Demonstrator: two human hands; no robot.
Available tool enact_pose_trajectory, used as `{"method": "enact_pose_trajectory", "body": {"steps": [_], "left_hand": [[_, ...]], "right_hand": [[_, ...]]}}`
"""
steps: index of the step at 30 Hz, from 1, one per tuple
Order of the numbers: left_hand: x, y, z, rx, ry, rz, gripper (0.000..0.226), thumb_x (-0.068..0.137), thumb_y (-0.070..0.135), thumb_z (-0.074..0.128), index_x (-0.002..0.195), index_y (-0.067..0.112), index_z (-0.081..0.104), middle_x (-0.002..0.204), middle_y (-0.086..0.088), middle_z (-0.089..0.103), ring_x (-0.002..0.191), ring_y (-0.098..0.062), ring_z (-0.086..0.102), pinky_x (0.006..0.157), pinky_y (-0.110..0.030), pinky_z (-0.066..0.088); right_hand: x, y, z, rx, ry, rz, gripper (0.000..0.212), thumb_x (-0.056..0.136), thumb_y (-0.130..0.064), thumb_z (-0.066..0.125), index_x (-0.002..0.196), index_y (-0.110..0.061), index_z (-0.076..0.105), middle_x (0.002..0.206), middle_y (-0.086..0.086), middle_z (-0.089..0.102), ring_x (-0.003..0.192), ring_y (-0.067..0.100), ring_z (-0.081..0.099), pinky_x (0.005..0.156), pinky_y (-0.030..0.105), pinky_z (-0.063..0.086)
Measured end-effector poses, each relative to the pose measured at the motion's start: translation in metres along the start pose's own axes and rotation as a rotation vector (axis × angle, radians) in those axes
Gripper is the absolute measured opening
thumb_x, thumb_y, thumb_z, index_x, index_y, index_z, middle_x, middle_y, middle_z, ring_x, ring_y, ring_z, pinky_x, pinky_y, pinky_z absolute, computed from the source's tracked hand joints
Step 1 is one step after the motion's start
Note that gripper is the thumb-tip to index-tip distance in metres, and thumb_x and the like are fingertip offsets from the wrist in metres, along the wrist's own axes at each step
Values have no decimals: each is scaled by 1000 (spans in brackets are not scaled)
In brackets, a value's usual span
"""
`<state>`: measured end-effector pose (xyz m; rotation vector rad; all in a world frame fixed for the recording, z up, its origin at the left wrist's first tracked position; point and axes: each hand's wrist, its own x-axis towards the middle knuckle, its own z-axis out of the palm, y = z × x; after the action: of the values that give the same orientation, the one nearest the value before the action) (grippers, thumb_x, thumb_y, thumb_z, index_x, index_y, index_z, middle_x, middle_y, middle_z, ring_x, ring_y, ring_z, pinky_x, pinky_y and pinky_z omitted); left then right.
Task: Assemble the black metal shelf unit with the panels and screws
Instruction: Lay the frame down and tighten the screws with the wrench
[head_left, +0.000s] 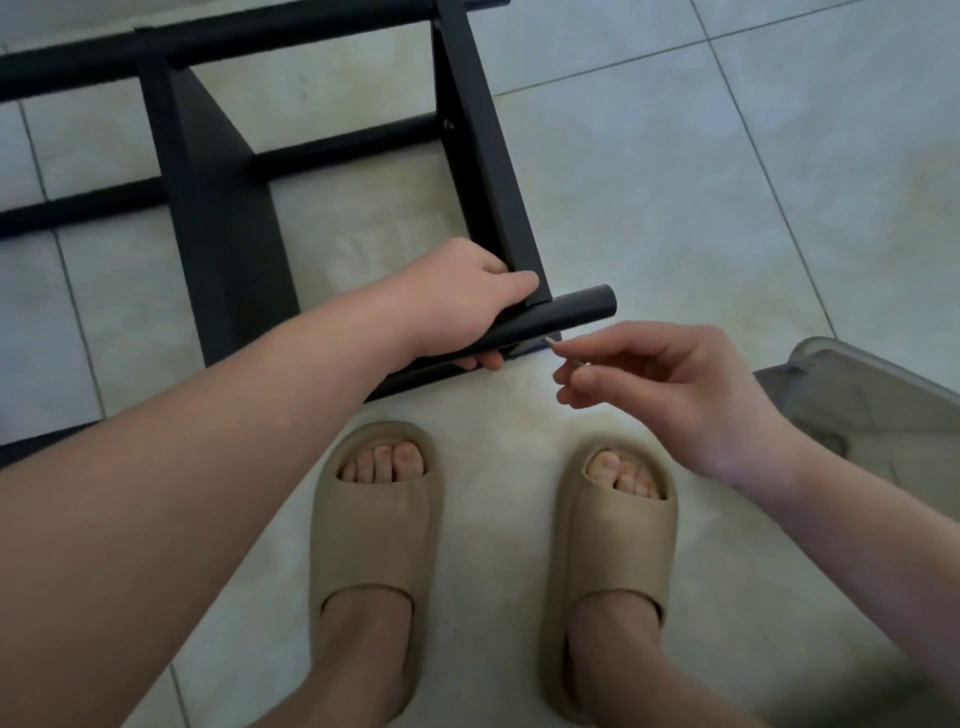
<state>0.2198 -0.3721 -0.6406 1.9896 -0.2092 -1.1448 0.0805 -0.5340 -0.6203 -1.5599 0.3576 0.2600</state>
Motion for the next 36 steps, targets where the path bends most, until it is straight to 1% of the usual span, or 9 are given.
{"method": "enact_pose_trajectory", "body": {"steps": [3, 6, 12, 17, 20, 24, 28, 32, 36], "left_hand": [[-1, -2, 2, 4, 23, 4, 41, 101, 38, 53, 92, 0, 67, 56, -9, 67, 48, -15, 64, 49, -24, 54], [-2, -4, 1, -15, 38, 16, 42, 101, 39, 54, 92, 1, 68, 49, -2, 64, 42, -12, 60, 44, -20, 49], [-6, -2, 1, -34, 41, 17, 38, 101, 41, 55, 84, 10, 70, 49, -1, 62, 39, -11, 57, 43, -19, 45], [-6, -1, 2, -51, 36, 12, 37, 100, 42, 56, 79, 16, 70, 49, -6, 62, 39, -13, 55, 42, -20, 44], [-6, -2, 2, -54, 44, 18, 36, 100, 43, 56, 80, 17, 71, 48, -4, 62, 39, -12, 56, 42, -20, 45], [-7, -3, 2, -60, 41, 23, 36, 100, 43, 56, 80, 17, 72, 49, -3, 62, 40, -12, 56, 42, -19, 44], [-8, -3, 3, -59, 41, 35, 37, 100, 42, 55, 74, 19, 68, 48, -1, 62, 40, -11, 56, 41, -19, 43], [-9, -2, 3, -69, 36, 36, 37, 101, 41, 55, 76, 16, 68, 48, -1, 61, 40, -12, 56, 42, -19, 44], [-9, -1, 3, -74, 37, 35, 37, 101, 40, 55, 82, 11, 70, 46, 1, 60, 40, -11, 56, 43, -20, 46]], "right_hand": [[1, 4, -2, -34, 58, -19, 20, 86, 2, 71, 96, -15, 75, 84, 7, 77, 80, 25, 75, 78, 30, 61], [2, 6, -3, -51, 72, -32, 21, 89, 6, 69, 95, -13, 73, 84, 8, 76, 84, 27, 75, 80, 34, 61], [3, 8, 2, -82, 103, -99, 24, 89, 5, 70, 91, -18, 73, 85, 12, 75, 80, 24, 75, 81, 32, 61], [0, 11, 2, -276, 144, -157, 26, 88, -5, 75, 90, -30, 71, 82, -6, 76, 77, 10, 74, 78, 24, 59], [1, 10, 4, -375, 168, -216, 24, 88, -11, 75, 90, -34, 69, 84, -10, 74, 77, 8, 74, 78, 25, 58], [7, 12, 11, -456, 198, -237, 8, 86, -13, 75, 92, -19, 73, 73, -10, 73, 75, 5, 73, 74, 28, 58], [15, 12, 17, -355, 199, -135, 17, 87, -7, 78, 82, -19, 67, 77, -4, 73, 72, 10, 73, 75, 38, 60], [21, 12, 20, -240, 216, -57, 21, 87, -4, 76, 80, -21, 67, 79, 3, 73, 71, 15, 74, 74, 34, 61], [22, 12, 23, -188, 242, -28, 22, 87, -2, 76, 78, -19, 66, 75, 4, 73, 68, 16, 74, 71, 31, 62]]}}
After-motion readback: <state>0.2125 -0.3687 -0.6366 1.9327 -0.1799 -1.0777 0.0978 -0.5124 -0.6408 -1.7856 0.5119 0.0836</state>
